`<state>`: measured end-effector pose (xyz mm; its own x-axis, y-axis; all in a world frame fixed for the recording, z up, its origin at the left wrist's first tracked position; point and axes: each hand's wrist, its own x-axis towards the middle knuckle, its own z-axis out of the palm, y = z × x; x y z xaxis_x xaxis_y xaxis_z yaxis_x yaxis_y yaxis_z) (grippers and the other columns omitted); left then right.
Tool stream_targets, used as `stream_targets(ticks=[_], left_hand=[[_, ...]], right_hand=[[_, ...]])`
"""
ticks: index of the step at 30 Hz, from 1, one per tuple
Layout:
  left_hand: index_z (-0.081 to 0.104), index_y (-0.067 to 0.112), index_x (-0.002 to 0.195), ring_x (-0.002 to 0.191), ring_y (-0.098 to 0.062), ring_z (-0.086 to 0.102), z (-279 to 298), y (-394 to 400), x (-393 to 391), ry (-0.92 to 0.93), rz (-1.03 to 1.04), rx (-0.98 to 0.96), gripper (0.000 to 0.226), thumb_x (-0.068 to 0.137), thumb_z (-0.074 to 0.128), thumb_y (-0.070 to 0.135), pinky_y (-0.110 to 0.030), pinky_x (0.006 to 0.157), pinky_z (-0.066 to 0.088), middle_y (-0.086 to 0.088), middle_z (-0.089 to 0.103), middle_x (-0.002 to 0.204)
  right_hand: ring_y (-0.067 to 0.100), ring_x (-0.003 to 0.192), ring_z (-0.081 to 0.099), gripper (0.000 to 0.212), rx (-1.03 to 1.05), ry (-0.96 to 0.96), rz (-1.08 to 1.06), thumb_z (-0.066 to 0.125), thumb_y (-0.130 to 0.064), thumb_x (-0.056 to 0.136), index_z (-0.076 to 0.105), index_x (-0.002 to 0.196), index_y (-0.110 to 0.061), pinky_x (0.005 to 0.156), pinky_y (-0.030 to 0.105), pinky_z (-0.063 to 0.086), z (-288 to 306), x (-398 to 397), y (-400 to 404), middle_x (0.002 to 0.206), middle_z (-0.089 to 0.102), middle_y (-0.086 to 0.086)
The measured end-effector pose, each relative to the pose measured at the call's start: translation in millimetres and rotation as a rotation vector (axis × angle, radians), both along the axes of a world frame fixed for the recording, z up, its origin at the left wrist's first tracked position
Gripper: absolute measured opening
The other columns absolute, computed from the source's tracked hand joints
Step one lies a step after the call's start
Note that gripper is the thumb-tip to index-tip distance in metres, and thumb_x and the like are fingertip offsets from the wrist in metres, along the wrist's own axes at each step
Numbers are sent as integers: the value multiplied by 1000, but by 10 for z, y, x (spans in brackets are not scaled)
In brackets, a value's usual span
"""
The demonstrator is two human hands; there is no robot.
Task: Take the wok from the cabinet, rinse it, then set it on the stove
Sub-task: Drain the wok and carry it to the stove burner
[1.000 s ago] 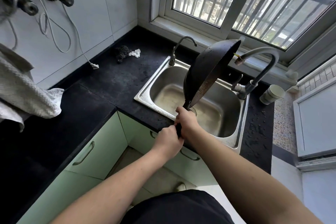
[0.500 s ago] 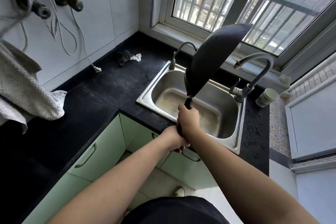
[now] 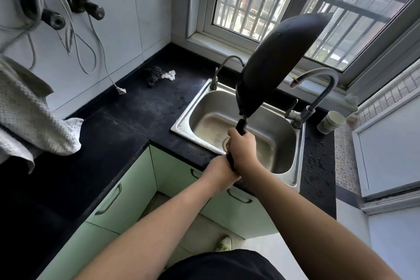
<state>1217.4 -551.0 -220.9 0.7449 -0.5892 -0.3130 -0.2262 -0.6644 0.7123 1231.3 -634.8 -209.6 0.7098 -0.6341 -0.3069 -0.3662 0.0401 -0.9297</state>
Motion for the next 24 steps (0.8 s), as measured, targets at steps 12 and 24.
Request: stream_targets(ticks=[12,24], left_hand=[[58,15,80,88,-33,63,84,106,-12,-45,96,-168,13,91,52,14,-28,61,46,-16,69,93],[46,20,63,46,-14,40,114,197,-2,60,189,-330,24,86,53,17,-27,46,33,2,51,55]], right_hand=[[16,46,34,16,29,-35,15,53,-21,71,39,63,-18,56,35,33,157,19,83,49,38,-3],[15,46,38,12,0,-98,49,54,-22,73,44,68,-17,56,35,38,353,-26,174,50,41,-4]])
